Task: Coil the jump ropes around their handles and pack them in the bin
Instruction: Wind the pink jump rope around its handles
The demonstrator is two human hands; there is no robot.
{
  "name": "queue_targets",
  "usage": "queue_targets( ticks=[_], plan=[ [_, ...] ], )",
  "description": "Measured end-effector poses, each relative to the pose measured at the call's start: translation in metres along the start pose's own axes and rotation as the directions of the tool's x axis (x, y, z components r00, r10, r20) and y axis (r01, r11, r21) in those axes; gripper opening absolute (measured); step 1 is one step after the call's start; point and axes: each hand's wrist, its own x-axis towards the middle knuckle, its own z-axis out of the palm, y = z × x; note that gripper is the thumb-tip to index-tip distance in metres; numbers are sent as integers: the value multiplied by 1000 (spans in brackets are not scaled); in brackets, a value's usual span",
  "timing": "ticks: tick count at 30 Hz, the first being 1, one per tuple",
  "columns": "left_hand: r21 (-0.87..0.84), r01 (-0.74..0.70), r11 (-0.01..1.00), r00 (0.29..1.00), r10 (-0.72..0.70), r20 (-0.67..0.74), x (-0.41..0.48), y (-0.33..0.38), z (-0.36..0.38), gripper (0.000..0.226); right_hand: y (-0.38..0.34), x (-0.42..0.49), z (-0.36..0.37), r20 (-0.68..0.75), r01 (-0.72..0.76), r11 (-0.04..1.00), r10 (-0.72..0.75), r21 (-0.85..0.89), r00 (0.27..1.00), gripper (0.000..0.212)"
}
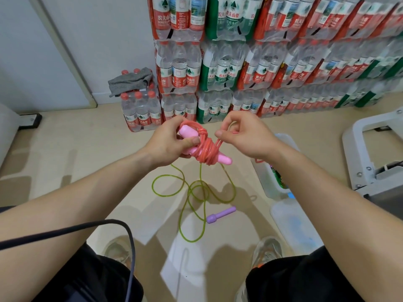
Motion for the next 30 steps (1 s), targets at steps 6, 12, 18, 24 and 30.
queue_targets(
  ticks=[6,12,18,24,30],
  plan=[
    [-282,133,950,971,-68,230,-1,2,-7,34,27,0,-3,160,-100,920,41,380,986,15],
    [-536,228,813,955,-80,286,-5,7,-7,37,24,-4,23,185,-208,726,113,655,976,27],
    [-616,241,750,970,-158,187,-6,4,-5,34,20,-12,49,248,-393,613,312,686,917,37],
    [-611,180,771,975,-224,4,-2,-1,-7,16,22,-15,58,197,-290,820,219,494,956,28],
    [-494,158,855,970,-228,-84,-2,-4,-3,20,18,-17,50,237,-284,932,230,226,944,22]
  ],
)
